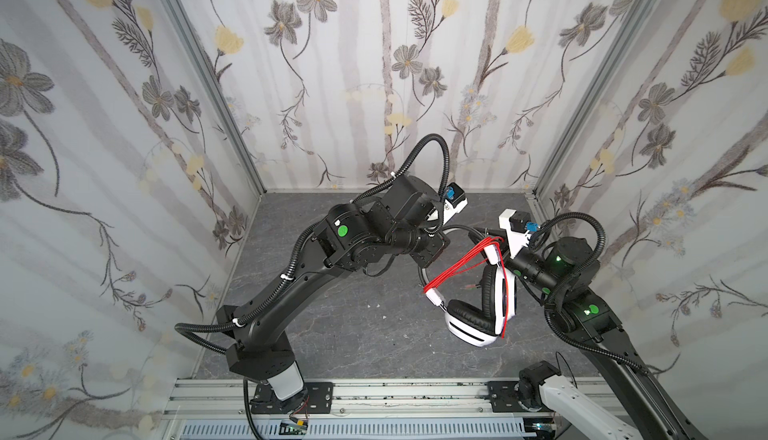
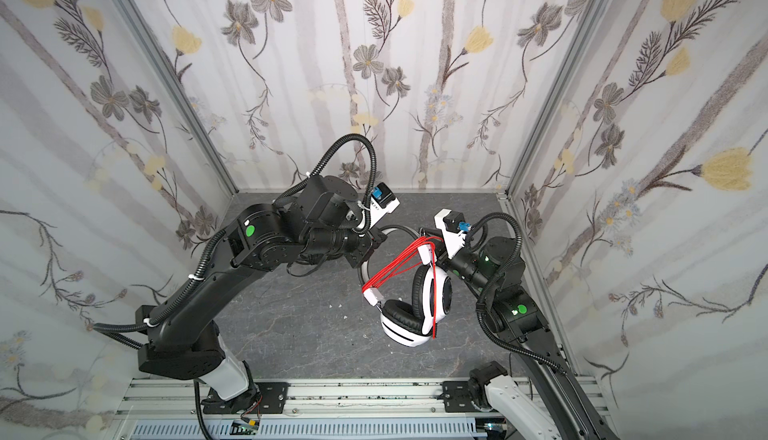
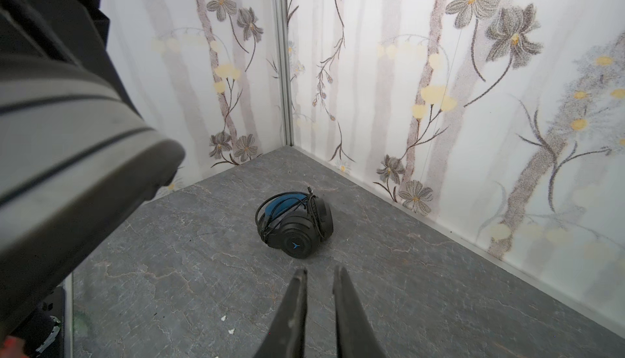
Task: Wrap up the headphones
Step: 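Draw the red cable up over the headset band with the right gripper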
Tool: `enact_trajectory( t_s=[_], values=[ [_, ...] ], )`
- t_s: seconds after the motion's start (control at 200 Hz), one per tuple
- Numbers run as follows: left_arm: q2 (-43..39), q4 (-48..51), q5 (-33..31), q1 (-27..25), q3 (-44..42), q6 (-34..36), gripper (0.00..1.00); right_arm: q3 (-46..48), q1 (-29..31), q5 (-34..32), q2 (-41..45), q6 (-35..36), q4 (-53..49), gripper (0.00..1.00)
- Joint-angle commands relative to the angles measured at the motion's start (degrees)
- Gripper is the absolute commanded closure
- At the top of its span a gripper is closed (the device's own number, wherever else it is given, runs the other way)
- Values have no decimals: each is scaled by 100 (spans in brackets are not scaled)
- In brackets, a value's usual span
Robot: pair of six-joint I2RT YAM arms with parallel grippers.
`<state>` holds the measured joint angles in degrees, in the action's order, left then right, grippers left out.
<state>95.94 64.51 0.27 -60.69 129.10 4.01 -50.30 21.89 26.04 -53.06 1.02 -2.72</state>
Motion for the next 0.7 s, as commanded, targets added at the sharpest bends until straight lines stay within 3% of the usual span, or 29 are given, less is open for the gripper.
enact_trajectory(
  t_s=[0.0,0.18,0.694],
  values=[
    [-75,-713,253,-9,36,-317,100,198,3,194,147,-148,608,76],
    [-70,-907,348,-3,190,-466,100,437,7,209,248,-247,843,72],
    [4,-1618,755,27,668,-1008,100,869,5,190,296,-566,1233,79]
  ],
)
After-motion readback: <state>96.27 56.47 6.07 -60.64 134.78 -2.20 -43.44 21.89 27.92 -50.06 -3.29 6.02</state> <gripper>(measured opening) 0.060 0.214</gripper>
